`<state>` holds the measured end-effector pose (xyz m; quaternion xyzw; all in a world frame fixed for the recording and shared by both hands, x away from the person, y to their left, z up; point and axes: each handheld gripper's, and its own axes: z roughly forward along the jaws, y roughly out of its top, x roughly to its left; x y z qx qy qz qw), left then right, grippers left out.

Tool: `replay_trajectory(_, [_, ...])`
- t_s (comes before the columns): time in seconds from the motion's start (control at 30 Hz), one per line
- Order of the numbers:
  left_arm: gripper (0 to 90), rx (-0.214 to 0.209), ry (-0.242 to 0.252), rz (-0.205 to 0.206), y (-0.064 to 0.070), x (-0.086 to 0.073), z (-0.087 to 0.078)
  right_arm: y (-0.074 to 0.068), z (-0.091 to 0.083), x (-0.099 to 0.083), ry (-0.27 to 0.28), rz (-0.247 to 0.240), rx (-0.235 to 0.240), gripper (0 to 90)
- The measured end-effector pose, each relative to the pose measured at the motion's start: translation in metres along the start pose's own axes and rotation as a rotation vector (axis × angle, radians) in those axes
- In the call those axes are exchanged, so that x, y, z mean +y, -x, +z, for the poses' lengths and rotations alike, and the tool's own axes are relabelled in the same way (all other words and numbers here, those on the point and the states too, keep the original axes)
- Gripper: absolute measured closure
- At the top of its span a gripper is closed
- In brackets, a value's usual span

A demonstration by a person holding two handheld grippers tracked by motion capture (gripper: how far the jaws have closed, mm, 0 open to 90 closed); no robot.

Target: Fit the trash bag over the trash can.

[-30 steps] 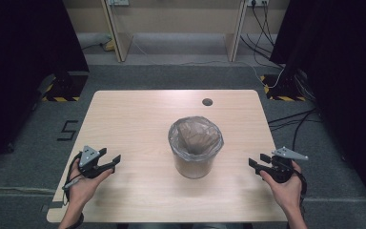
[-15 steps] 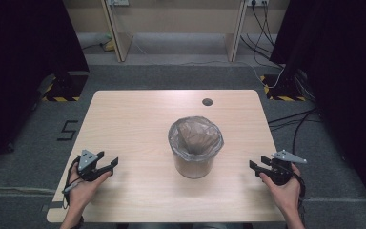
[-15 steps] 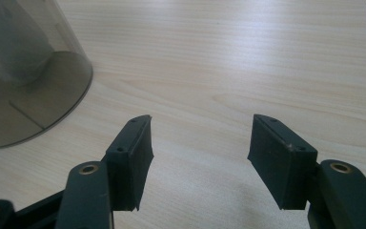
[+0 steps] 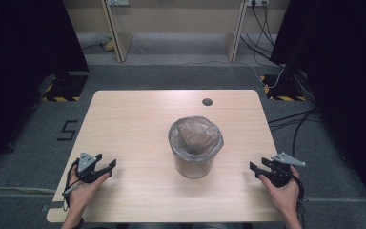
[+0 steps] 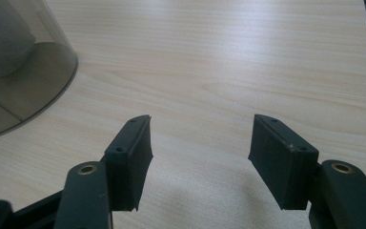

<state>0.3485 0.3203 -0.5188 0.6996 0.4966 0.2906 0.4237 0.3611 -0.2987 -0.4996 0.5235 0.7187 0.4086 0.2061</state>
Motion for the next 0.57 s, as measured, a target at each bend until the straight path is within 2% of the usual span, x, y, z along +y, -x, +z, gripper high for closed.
replay_trajectory(0.37, [33.5, 0.022, 0.023, 0.017, 0.0042, -0.0008, -0.0006, -0.0024, 0.0052, -0.0073, 0.004, -0.015, 0.009, 39.2])
replay_trajectory(0.57, [33.5, 0.029, 0.034, 0.009, 0.0050, -0.0016, -0.0022, -0.0028, 0.0046, -0.0081, 0.019, -0.011, 0.015, 38.0])
